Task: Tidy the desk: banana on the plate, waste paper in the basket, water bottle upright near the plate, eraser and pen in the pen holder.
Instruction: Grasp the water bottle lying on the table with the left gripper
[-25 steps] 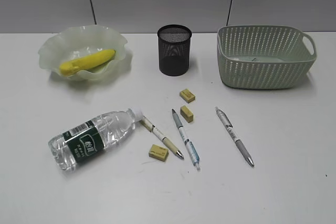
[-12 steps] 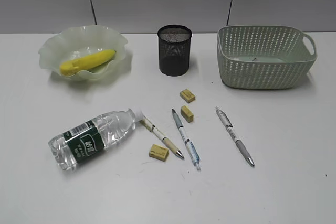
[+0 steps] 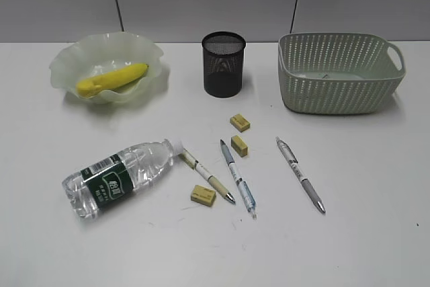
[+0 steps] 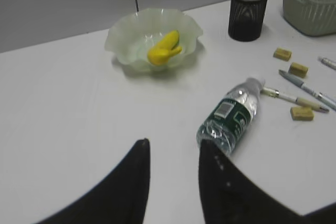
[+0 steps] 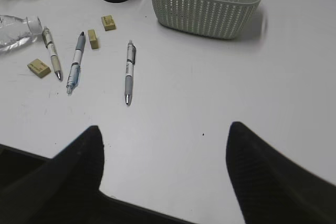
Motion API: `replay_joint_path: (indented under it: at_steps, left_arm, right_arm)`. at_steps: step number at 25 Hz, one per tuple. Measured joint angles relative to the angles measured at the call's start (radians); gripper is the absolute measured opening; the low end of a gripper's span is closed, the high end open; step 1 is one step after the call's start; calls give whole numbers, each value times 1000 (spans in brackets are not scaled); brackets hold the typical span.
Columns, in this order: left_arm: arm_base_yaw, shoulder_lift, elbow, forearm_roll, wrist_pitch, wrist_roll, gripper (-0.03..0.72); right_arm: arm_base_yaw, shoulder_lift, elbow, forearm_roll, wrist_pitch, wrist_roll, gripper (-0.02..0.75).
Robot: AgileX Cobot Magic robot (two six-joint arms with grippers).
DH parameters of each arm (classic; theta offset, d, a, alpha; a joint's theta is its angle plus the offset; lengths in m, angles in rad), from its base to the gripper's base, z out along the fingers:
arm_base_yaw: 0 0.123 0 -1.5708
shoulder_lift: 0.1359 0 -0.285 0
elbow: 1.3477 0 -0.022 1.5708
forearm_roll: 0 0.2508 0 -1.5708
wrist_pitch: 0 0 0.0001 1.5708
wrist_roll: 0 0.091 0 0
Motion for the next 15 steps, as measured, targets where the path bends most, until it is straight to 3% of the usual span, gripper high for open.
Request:
replay_joint_path:
  at_steps: [8,12,15]
  left_arm:
    - [0,431,-59,-28,-253,23,246]
    - [0,711,-127,-182,-301,170,271]
    - [0,923,-190,-323,-306,299,342]
  right_arm:
    - [0,0,0,0,0,2,569]
    - [0,0,0,1,0,2,569]
    - [0,0,0,1,-1,2,569]
